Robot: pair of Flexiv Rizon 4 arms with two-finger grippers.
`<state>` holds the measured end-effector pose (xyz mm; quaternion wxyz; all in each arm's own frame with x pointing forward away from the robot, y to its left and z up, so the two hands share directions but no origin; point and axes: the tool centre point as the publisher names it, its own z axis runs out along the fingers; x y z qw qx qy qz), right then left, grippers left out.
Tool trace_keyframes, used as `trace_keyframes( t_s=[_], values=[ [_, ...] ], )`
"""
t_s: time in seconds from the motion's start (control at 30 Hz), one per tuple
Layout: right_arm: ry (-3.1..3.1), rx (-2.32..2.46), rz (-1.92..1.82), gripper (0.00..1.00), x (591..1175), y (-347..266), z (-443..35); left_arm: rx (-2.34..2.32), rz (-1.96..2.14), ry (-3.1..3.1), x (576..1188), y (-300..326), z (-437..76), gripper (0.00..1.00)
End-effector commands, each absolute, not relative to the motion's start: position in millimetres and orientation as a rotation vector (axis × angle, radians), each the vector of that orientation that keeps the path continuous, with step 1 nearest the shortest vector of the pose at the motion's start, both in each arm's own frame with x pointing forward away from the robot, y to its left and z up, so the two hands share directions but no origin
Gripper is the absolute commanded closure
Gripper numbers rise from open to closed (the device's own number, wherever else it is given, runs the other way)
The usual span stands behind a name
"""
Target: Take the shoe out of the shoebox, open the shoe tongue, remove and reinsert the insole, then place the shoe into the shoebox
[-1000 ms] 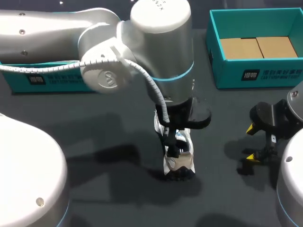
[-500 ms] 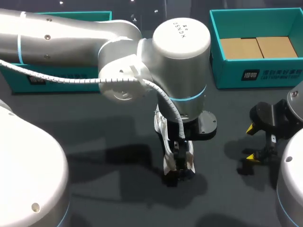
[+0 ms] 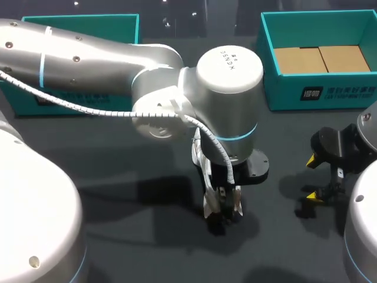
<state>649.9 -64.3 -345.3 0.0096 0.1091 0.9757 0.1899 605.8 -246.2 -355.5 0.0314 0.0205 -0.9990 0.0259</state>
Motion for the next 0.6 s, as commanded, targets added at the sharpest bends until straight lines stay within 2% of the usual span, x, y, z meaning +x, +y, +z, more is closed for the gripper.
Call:
trace_keyframes(
  t_s=[0.03, 0.4, 0.6],
  values=[
    [3.044, 0.341, 0.592, 0.00, 648, -65, -344, 0.068, 0.046, -3.088, 603, -256, -369, 0.00],
    [3.044, 0.341, 0.592, 0.00, 648, -65, -344, 0.079, 0.003, -3.102, 600, -258, -382, 0.00],
    [3.044, 0.341, 0.592, 0.00, 648, -65, -344, 0.084, 0.002, -3.089, 597, -255, -385, 0.13]
  ],
)
